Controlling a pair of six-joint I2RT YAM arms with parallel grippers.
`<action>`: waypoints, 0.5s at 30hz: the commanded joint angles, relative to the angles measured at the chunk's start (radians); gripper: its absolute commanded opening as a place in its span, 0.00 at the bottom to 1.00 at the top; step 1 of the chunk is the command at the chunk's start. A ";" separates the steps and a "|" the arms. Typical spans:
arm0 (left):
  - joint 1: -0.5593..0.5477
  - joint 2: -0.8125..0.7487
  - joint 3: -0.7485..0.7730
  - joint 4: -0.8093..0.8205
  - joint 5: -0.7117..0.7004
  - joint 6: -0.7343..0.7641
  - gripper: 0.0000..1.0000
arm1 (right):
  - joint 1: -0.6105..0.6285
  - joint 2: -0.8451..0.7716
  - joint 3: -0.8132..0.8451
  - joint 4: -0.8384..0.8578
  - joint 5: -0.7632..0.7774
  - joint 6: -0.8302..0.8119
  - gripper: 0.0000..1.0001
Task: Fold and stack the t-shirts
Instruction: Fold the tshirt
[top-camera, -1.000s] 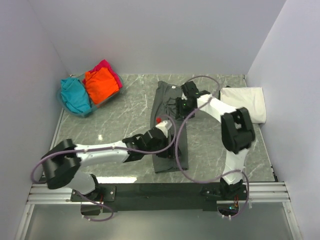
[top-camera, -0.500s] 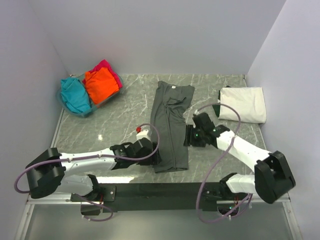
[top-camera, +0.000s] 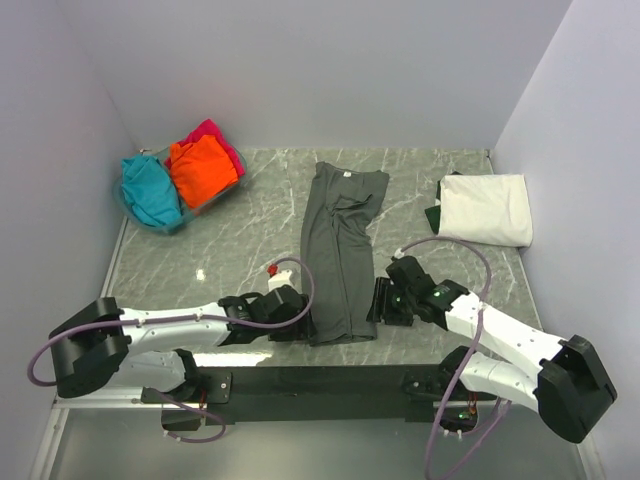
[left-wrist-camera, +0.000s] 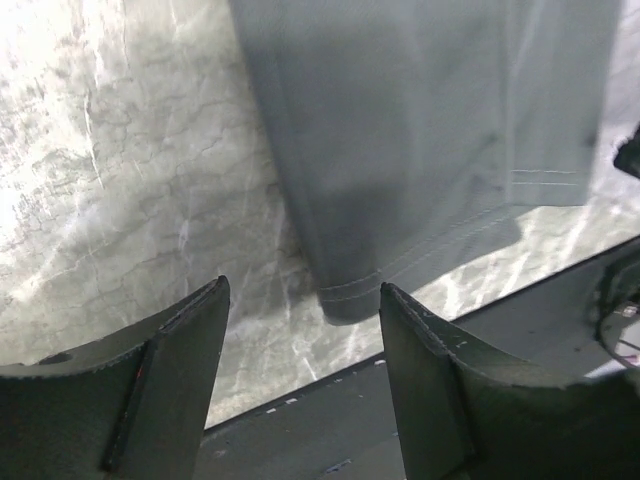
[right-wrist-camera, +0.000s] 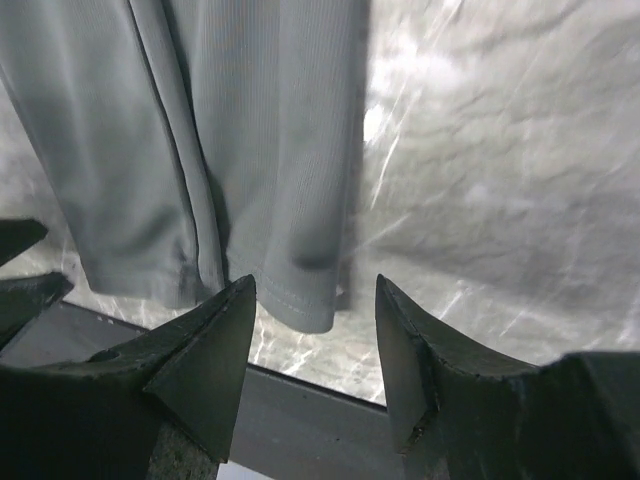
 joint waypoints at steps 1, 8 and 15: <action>-0.014 0.028 0.021 0.015 0.015 -0.015 0.67 | 0.046 -0.006 -0.012 0.017 0.000 0.064 0.58; -0.024 0.043 0.009 0.055 0.025 -0.032 0.64 | 0.089 0.012 -0.032 0.040 -0.003 0.099 0.58; -0.023 0.075 0.012 0.076 0.038 -0.035 0.60 | 0.112 0.040 -0.041 0.050 0.001 0.114 0.58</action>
